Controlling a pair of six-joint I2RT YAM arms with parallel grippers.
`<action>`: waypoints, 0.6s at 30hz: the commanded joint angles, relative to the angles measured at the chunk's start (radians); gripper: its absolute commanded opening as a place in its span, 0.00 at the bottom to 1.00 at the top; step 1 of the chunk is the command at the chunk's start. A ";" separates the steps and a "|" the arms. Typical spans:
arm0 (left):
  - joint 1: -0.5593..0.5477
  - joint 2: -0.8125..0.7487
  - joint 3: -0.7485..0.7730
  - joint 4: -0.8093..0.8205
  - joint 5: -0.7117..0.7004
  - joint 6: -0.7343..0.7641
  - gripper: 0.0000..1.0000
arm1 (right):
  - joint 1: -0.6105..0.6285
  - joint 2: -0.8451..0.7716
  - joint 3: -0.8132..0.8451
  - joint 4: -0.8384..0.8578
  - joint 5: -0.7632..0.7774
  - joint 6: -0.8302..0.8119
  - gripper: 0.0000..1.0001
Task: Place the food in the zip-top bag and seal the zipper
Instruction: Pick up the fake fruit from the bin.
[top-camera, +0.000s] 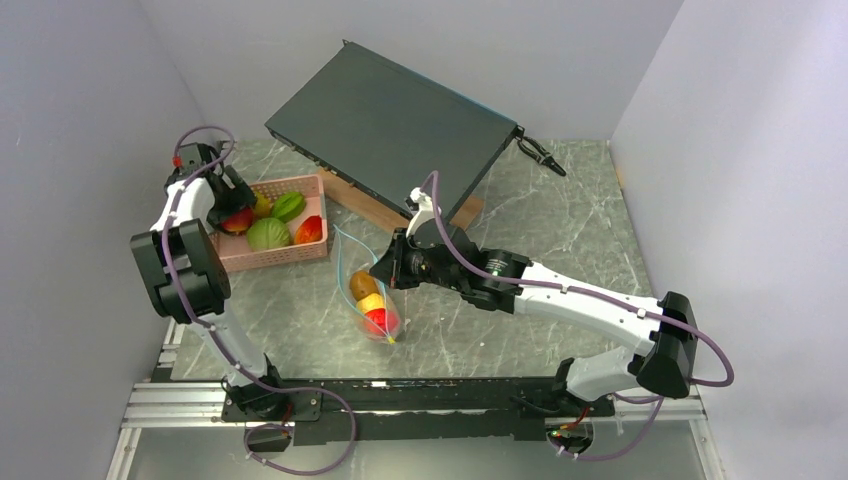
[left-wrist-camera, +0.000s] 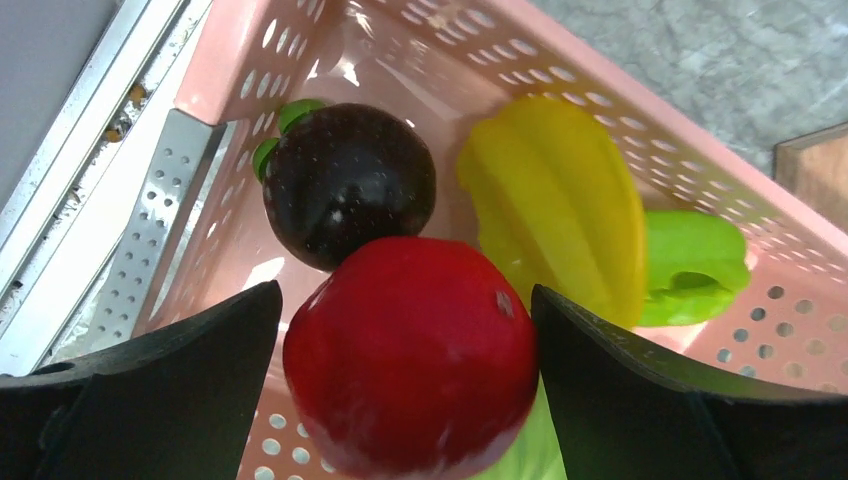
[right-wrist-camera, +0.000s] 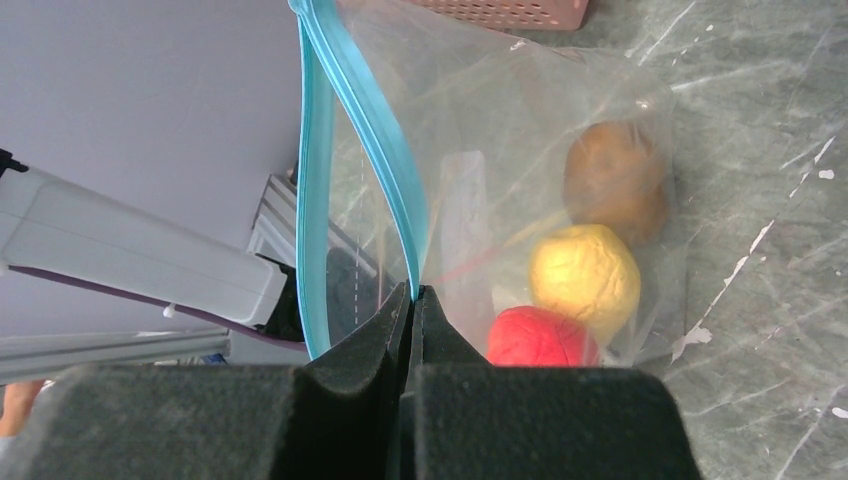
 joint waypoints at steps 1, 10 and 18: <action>0.004 0.022 0.021 -0.040 -0.010 0.037 1.00 | -0.002 -0.015 0.008 0.042 0.008 -0.005 0.00; -0.001 -0.029 0.002 -0.022 -0.034 0.050 0.84 | -0.003 -0.011 0.008 0.049 0.011 0.004 0.00; -0.017 -0.165 -0.067 0.011 -0.028 0.075 0.54 | -0.002 0.007 0.020 0.051 0.002 0.005 0.00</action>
